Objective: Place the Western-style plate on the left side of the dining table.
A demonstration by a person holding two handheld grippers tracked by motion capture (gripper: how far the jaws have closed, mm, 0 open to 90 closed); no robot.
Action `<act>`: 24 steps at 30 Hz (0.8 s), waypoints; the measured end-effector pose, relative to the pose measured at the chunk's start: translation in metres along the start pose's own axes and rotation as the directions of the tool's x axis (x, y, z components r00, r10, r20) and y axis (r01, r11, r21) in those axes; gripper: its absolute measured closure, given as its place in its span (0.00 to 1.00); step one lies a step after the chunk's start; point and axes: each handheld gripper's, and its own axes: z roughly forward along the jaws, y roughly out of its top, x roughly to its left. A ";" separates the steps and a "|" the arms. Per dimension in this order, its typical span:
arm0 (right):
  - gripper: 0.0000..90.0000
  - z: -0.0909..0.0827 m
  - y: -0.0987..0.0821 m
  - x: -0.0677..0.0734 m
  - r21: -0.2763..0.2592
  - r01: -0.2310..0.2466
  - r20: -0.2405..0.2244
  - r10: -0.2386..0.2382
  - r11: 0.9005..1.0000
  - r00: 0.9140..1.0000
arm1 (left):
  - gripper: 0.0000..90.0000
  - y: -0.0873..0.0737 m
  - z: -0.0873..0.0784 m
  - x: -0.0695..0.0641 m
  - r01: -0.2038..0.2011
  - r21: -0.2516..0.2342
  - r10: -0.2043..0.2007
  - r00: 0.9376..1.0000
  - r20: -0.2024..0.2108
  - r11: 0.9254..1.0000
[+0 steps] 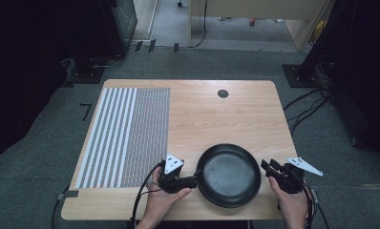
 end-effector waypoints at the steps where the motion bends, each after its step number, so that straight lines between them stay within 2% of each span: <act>1: 0.66 0.000 0.000 0.000 0.002 -0.005 -0.005 0.005 1.000 1.000 | 0.30 -0.001 0.001 0.000 -0.003 -0.001 0.003 1.000 -0.005 1.000; 3: 0.66 0.003 -0.002 0.004 0.020 0.005 -0.049 -0.004 1.000 0.999 | 0.34 -0.003 0.002 0.001 0.011 0.003 -0.011 1.000 -0.007 1.000; 4: 0.66 0.003 -0.002 0.004 0.020 0.005 -0.049 -0.004 1.000 0.999 | 0.36 -0.003 0.002 0.001 0.011 0.003 -0.011 1.000 -0.007 1.000; 6: 0.67 0.005 -0.003 0.006 0.036 0.011 -0.063 -0.009 0.999 0.998 | 0.38 -0.004 0.003 0.003 0.022 0.015 -0.022 1.000 0.018 1.000; 7: 0.73 0.005 -0.004 0.008 0.046 0.005 -0.062 -0.002 0.999 0.998 | 0.41 -0.004 0.004 0.003 0.027 0.022 -0.027 0.999 0.029 0.999; 9: 0.78 0.006 -0.004 0.008 0.063 -0.005 -0.073 0.009 0.998 0.997 | 0.42 -0.006 0.005 0.003 0.029 0.030 -0.030 0.999 0.037 0.999; 11: 0.80 0.007 -0.005 0.008 0.074 -0.009 -0.075 0.015 0.997 0.997 | 0.44 -0.006 0.006 0.003 0.033 0.035 -0.034 0.999 0.041 0.999; 12: 0.84 0.007 -0.006 0.006 0.078 -0.032 -0.098 0.040 0.996 0.994 | 0.46 -0.007 0.006 0.003 0.037 0.039 -0.038 0.998 0.045 0.999; 16: 0.87 0.007 -0.008 0.004 0.082 -0.058 -0.119 0.068 0.995 0.991 | 0.48 -0.009 0.009 0.001 0.055 0.057 -0.058 0.997 0.058 0.997; 17: 0.87 0.008 -0.009 0.004 0.081 -0.080 -0.129 0.090 0.993 0.988 | 0.48 -0.009 0.009 -0.001 0.061 0.064 -0.065 0.996 0.060 0.996; 22: 0.88 0.008 -0.011 0.003 0.073 -0.097 -0.134 0.106 0.993 0.985 | 0.51 -0.010 0.009 -0.006 0.055 0.073 -0.059 0.997 0.057 0.996; 23: 0.88 0.008 -0.010 0.003 0.070 -0.088 -0.129 0.097 0.994 0.987 | 0.52 -0.010 0.009 -0.007 0.056 0.076 -0.060 0.997 0.057 0.996; 24: 0.88 0.007 -0.010 0.007 0.065 -0.054 -0.106 0.061 0.996 0.993 | 0.53 -0.010 0.009 -0.007 0.060 0.080 -0.064 0.996 0.057 0.995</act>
